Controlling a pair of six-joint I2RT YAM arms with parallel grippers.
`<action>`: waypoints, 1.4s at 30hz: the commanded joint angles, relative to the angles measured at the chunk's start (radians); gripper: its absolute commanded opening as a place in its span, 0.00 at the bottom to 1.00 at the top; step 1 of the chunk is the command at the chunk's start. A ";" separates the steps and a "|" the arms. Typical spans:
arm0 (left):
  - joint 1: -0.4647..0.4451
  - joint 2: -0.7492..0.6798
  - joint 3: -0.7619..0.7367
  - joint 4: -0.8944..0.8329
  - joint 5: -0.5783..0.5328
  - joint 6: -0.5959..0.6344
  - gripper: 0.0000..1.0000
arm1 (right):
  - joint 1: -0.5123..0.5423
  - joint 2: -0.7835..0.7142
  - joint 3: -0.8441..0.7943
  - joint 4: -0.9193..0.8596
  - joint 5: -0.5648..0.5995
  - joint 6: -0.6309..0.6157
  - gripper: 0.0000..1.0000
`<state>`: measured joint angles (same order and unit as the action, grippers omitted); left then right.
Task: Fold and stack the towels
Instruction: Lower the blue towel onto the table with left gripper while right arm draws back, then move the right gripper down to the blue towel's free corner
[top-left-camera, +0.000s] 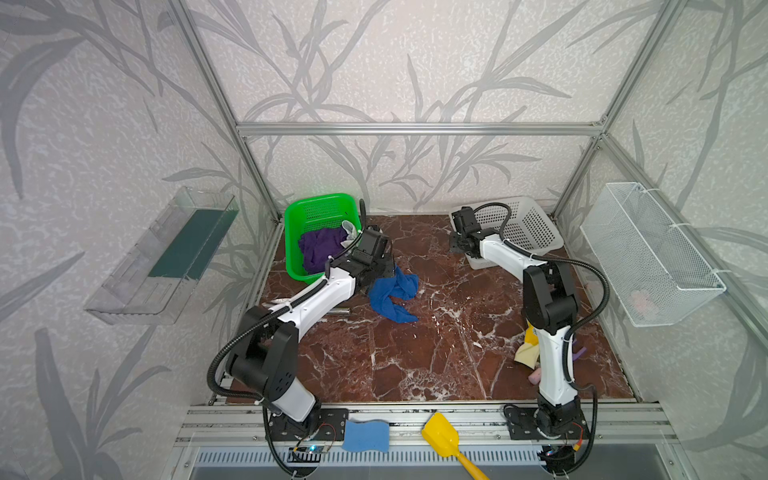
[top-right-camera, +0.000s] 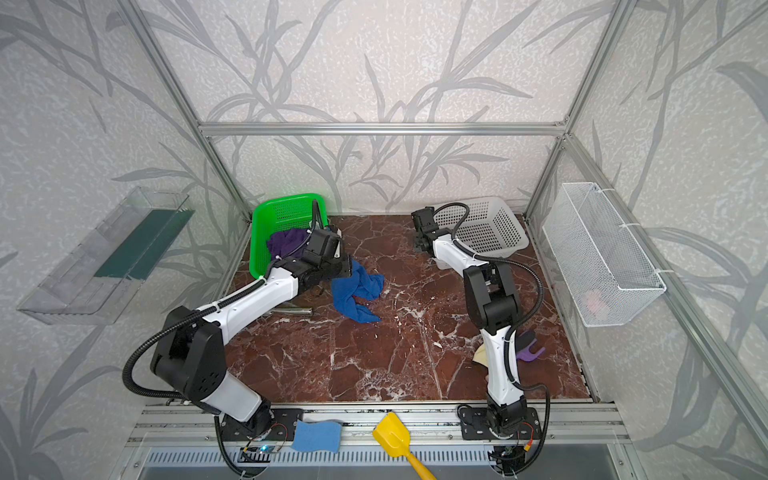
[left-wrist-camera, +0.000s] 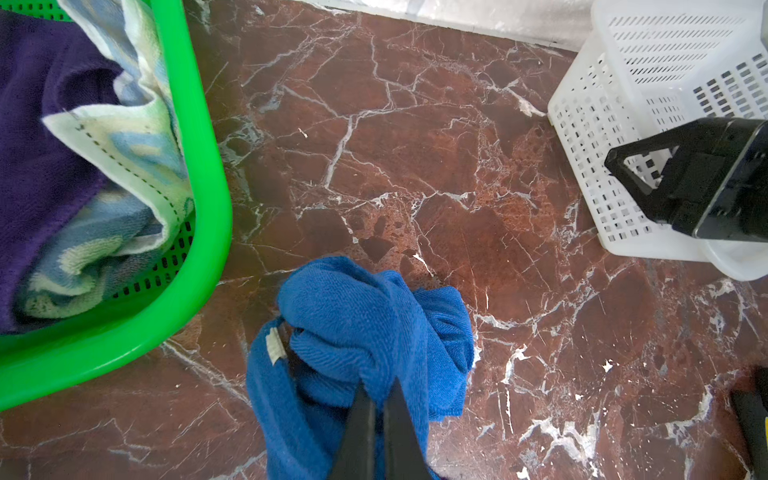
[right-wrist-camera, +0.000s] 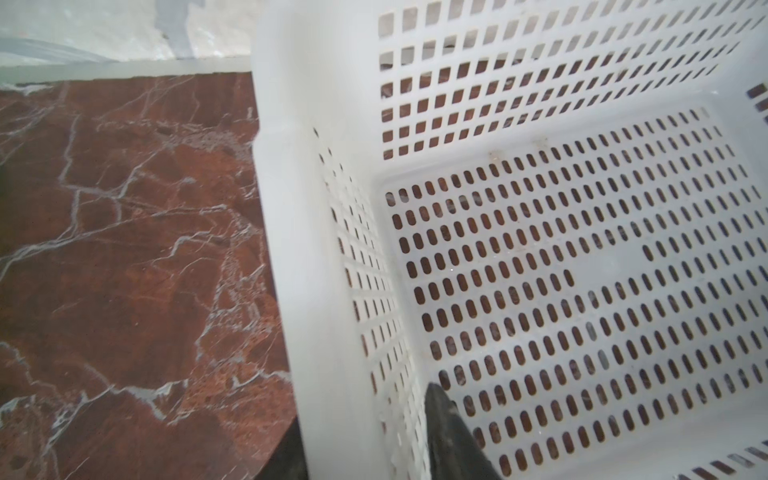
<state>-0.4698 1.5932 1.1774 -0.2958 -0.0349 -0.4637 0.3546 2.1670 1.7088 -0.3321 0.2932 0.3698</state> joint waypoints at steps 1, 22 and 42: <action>-0.007 0.007 0.037 -0.009 -0.005 0.003 0.00 | -0.036 0.019 0.010 0.021 0.017 0.034 0.42; -0.034 0.057 0.155 -0.041 0.096 0.060 0.00 | 0.080 -0.413 -0.434 0.354 -0.375 -0.409 0.87; -0.012 0.143 0.191 -0.192 -0.105 0.028 0.00 | 0.325 -0.390 -0.641 0.369 -0.526 -0.353 0.72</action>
<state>-0.4877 1.7039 1.3273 -0.4328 -0.0834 -0.4225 0.6430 1.7504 1.0916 0.0410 -0.2047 -0.0055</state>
